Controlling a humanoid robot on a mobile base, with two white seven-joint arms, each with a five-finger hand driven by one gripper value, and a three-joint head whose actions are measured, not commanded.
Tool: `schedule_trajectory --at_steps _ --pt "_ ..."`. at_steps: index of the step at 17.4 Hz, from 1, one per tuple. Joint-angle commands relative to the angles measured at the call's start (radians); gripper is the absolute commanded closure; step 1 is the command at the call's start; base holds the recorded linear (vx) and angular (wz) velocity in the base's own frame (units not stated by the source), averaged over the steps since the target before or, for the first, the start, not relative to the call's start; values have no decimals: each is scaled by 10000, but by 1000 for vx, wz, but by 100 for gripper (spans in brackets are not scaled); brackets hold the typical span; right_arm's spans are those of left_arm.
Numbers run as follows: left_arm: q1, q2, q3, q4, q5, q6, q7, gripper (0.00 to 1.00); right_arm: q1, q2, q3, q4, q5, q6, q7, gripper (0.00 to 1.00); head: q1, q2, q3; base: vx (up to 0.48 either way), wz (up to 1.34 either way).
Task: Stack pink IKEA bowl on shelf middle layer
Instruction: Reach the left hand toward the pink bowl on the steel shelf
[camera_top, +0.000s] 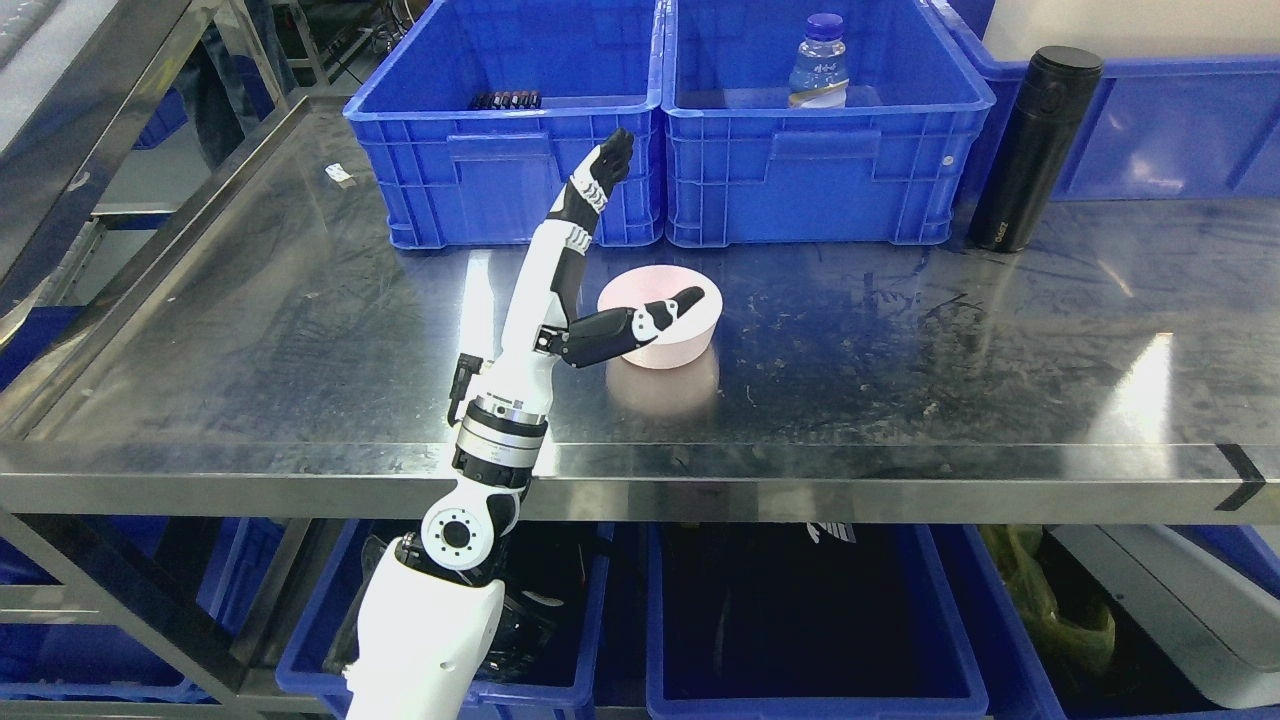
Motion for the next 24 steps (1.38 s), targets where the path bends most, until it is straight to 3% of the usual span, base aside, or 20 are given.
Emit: schedule_trajectory --at_steps 1,3,6,8,10,11,14,18,20,23,24 --pt "-338 175 378 -17 -1049 16 -109 3 31 -175 0 -175 0 -8 -8 0 0 0 0 0 0" --pt "-414 175 610 -17 -1050 292 -459 4 46 -175 0 -175 0 -8 -8 0 0 -2 0 0 0" --pt "-1163 703 1054 -17 -1354 537 -2618 10 46 -175 0 -175 0 -8 -8 0 0 -2 0 0 0" --pt "-1487 1651 1179 -17 -2060 799 -3251 9 46 -175 0 -175 0 -8 -8 0 0 -2 0 0 0" --pt "-1779 3199 1270 44 -2185 799 -4230 6 46 -175 0 -175 0 -8 -8 0 0 -3 0 0 0" --pt "-1810 3510 1377 44 -2185 829 -4615 1 31 -175 0 -175 0 -8 -8 0 0 -4 0 0 0" --pt "-2056 3406 1424 74 -2185 677 -5139 0 46 -175 0 -175 0 -8 -8 0 0 -4 0 0 0" --pt "-2056 2609 1683 75 -2185 506 -6210 3 46 -175 0 -175 0 -8 -8 0 0 -3 0 0 0" --pt "-2132 2745 1700 60 -2185 1193 -6627 2 31 -175 0 -175 0 -8 -8 0 0 -4 0 0 0" --pt "-2821 3373 1593 75 -2170 1381 -7574 2 31 -175 0 -175 0 -8 -8 0 0 -3 0 0 0" --pt "-3157 3496 1593 60 -2170 1458 -8202 8 46 -175 0 -175 0 -8 -8 0 0 -3 0 0 0"
